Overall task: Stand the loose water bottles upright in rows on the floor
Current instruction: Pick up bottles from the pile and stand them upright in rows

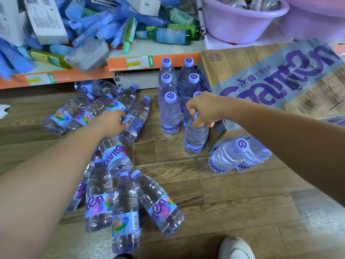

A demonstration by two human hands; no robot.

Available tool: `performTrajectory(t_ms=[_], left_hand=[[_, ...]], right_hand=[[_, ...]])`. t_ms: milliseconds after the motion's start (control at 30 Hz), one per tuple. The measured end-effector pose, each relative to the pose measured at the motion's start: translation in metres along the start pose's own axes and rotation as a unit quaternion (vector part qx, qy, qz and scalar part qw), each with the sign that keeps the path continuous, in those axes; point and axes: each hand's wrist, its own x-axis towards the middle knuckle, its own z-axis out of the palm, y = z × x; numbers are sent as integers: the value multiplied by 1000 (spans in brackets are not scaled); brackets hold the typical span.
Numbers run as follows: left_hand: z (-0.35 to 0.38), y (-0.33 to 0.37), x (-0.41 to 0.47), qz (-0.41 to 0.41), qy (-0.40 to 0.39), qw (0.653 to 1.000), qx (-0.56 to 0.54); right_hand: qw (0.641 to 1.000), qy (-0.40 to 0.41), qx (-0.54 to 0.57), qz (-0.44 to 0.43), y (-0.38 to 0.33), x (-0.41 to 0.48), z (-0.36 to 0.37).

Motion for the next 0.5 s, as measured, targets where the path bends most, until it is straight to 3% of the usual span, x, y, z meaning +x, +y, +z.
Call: performTrajectory(t_ms=[200, 400, 500], left_hand=[[6, -8, 0, -8, -31, 999, 10], [9, -27, 5, -34, -45, 998, -27], [15, -33, 11, -29, -39, 998, -29]], right_hand=[[998, -24, -64, -1, -7, -1, 0], [986, -111, -114, 38, -14, 9, -8], [970, -145, -190, 48, -21, 18, -12]])
